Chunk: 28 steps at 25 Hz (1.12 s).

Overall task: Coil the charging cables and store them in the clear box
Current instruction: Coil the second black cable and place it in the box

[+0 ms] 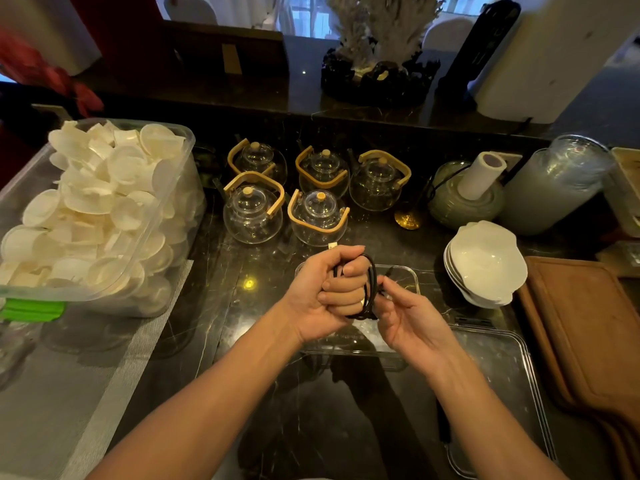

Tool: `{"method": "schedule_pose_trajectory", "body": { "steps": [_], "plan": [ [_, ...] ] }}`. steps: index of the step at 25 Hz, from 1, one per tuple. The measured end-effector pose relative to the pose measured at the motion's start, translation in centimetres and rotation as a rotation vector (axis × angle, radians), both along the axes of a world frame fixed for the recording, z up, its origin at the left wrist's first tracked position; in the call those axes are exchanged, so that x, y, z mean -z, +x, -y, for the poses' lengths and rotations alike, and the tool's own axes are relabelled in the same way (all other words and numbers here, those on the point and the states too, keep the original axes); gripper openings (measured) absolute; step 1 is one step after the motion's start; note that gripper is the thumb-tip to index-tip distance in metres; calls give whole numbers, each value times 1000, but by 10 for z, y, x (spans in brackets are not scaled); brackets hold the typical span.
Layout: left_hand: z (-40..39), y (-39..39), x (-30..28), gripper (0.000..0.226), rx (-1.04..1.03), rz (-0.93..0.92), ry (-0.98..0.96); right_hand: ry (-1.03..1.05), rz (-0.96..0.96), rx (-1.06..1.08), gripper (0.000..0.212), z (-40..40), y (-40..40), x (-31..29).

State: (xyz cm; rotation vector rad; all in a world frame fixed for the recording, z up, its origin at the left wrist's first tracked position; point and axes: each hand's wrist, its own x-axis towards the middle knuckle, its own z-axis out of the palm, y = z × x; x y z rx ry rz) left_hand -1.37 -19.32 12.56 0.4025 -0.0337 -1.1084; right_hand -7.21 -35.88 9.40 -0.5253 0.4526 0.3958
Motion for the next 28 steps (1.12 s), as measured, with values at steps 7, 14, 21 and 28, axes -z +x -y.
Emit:
{"method": "schedule_pose_trajectory", "body": {
  "steps": [7, 14, 21, 28],
  "plan": [
    [-12, 6, 12, 43, 59, 19, 98, -521, 167, -326, 21, -6, -2, -13],
    [-15, 12, 23, 41, 31, -5, 125, -627, 355, -363, 25, -15, -10, -21],
    [-11, 11, 20, 43, -58, 169, 475, -725, 351, -247, 31, -24, -11, -12],
    [1, 2, 25, 40, -332, 201, 570, -681, 365, -246, 21, -18, -8, -19]
  ]
}}
